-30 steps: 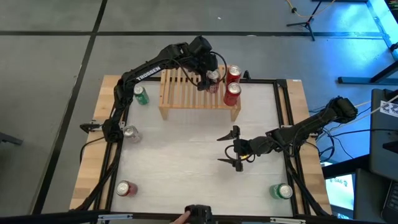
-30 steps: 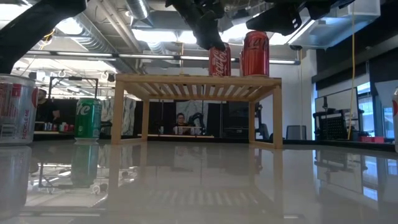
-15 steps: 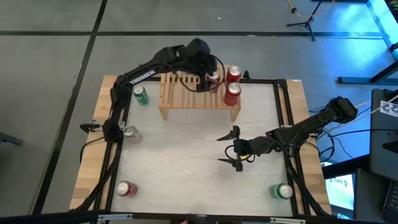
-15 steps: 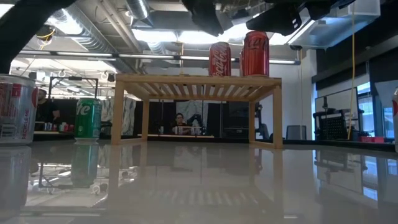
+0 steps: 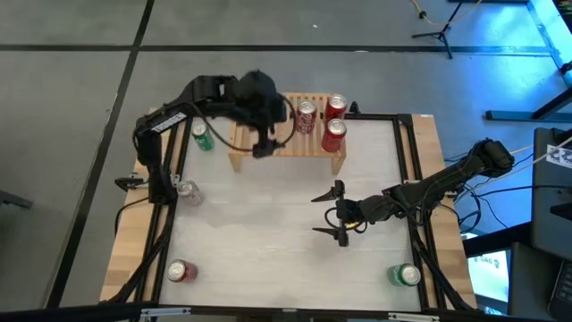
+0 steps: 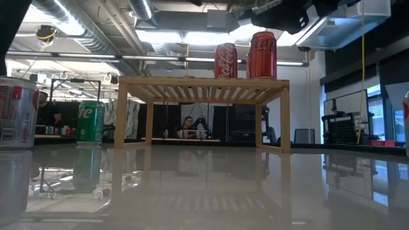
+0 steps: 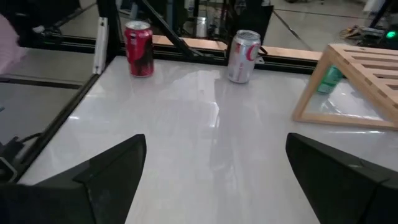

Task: Place canned beverage on shelf
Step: Put the red white soda can on the shelf

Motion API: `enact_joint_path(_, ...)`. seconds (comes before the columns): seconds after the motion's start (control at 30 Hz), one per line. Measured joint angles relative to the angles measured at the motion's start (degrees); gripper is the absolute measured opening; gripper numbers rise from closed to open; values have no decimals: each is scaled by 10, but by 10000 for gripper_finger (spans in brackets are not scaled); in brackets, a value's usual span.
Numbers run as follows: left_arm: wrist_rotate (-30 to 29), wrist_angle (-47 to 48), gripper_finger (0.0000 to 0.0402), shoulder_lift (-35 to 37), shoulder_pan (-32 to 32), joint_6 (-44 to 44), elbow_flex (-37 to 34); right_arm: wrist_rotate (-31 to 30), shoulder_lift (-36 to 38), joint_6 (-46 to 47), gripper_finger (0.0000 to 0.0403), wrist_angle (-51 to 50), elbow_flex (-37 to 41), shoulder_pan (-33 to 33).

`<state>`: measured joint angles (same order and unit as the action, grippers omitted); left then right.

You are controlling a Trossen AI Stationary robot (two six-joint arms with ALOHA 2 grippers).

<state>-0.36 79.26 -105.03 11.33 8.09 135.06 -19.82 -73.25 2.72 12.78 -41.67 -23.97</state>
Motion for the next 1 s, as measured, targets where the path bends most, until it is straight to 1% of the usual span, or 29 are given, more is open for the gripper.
enact_joint_path(0.1,-53,58,390,0,-47,-67,-5,15,-1,-2,381,-15,-18,0)
enact_joint_path(0.23,-159,103,390,3,-133,-170,-45,48,0,-2,381,-33,-28,0)
enact_joint_path(0.3,-183,109,390,3,-176,-222,-69,58,0,1,381,-36,-28,-1)
enact_joint_path(0.47,-152,108,390,7,-266,-350,-130,74,-3,30,381,-36,-28,-2)
enact_joint_path(0.6,-152,108,390,30,-340,-466,-191,74,-11,74,381,-28,-28,-24)
enact_joint_path(0.8,-189,106,390,85,-455,-683,-294,64,-13,79,381,-5,-31,-66)
enact_joint_path(0.9,-187,106,390,98,-502,-785,-336,52,-13,79,381,0,-31,-79)
enact_joint_path(1.0,-167,104,390,99,-536,-856,-360,46,-13,77,381,5,-31,-80)
